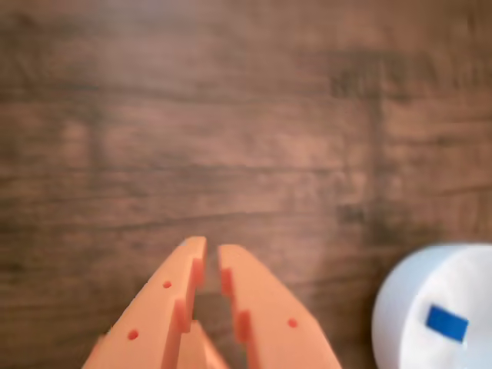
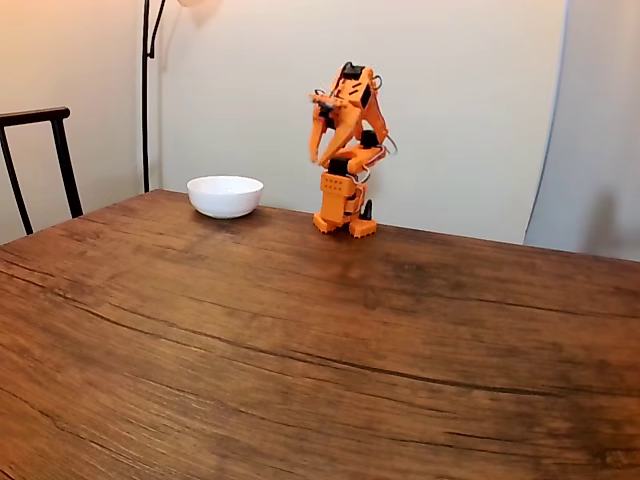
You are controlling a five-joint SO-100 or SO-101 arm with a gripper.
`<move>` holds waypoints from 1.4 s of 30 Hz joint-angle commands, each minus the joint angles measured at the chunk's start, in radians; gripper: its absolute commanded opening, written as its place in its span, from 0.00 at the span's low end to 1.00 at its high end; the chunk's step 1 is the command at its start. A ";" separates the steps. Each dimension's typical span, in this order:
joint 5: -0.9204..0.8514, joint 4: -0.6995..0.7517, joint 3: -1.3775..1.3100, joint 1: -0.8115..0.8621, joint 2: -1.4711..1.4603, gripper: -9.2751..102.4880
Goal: Grasp the cube and drop it in the bowl
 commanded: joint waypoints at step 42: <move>-0.057 -0.534 0.693 -0.307 0.249 0.08</move>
